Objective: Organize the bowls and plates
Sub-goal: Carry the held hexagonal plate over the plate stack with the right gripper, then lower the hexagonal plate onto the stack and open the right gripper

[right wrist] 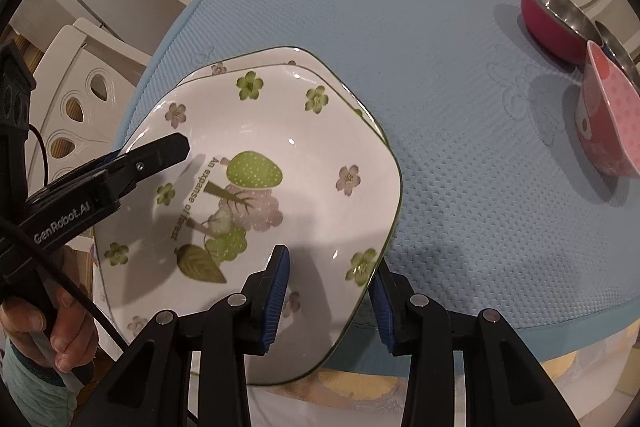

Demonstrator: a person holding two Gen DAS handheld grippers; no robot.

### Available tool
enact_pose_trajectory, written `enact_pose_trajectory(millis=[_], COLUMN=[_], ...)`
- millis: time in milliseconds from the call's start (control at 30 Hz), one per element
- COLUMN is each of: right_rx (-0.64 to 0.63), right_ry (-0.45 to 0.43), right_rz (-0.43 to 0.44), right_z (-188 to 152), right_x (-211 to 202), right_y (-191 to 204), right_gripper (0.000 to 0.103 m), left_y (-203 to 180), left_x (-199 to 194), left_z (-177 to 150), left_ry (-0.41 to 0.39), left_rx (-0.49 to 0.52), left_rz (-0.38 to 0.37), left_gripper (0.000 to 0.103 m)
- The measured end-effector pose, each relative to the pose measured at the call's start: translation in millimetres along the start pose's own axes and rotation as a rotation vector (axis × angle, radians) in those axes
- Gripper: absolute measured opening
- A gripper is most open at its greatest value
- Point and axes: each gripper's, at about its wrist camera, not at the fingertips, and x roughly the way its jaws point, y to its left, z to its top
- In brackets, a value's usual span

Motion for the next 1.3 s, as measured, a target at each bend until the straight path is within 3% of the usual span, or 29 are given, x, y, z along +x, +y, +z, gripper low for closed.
enact_pose_trajectory(millis=[733,900,1033,1300], right_rx=[-0.028,-0.02,-0.009,-0.002], right_ry=[0.027,0.033,0.041,0.041], right_rz=[0.008,0.011,0.013,0.011], right_z=[2.7,1.1,2.3,2.2], right_x=[-4.4,-4.9,-3.2,-4.1], right_y=[1.2,-1.5,-2.0,-1.7], right_gripper=[0.038,0.038,0.038,0.038], left_y=[-3.4,-10.7,-11.4,-7.7], left_x=[-3.2,1.8,0.9,-2.2], left_z=[14.0,18.0,16.2,19.2], left_ry=[0.036,0.114,0.133,0.21], left_rx=[0.03,0.09,0.119,0.114], left_rz=[0.045,0.077,0.091,0.08], left_gripper=[0.042,0.042,0.042,0.042])
